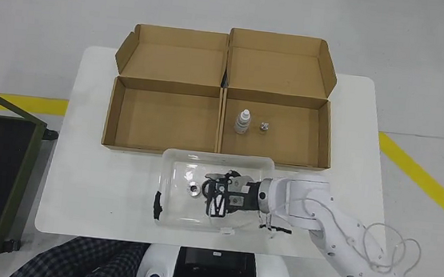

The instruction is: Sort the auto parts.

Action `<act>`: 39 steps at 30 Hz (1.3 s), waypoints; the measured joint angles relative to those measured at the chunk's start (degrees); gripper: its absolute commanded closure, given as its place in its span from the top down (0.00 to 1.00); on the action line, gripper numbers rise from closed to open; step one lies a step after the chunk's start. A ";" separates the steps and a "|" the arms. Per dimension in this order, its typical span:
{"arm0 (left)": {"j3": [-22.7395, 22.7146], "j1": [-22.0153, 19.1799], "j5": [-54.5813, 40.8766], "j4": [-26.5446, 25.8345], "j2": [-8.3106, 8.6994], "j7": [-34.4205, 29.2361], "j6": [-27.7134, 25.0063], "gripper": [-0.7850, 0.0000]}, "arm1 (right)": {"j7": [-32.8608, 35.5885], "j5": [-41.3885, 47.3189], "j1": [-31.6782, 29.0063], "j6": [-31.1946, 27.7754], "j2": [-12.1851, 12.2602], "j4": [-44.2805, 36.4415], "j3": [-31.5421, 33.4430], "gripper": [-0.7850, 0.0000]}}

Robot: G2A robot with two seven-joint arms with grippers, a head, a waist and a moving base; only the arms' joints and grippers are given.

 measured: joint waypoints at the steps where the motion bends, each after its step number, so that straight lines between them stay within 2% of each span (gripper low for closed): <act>1: 0.00 0.00 0.00 0.00 0.00 0.00 0.00 1.00 | -0.49 -0.01 -0.06 0.26 0.01 -0.42 0.19 0.00; 8: 0.00 0.00 0.00 0.00 0.00 0.00 0.00 1.00 | -5.01 -0.48 -0.15 1.64 -0.21 -3.37 0.43 0.00; 14: 0.00 0.00 0.00 0.00 0.00 0.00 0.00 1.00 | -12.41 1.31 0.46 3.01 -0.77 -3.99 0.57 0.00; 27: 0.00 0.00 0.00 0.00 0.00 0.00 0.00 1.00 | -27.91 4.68 0.09 5.77 -1.16 -6.42 5.77 0.00; 39: 0.00 0.00 0.00 0.00 0.00 0.00 0.00 1.00 | -35.86 3.07 -2.67 7.70 -0.79 -10.31 11.89 0.00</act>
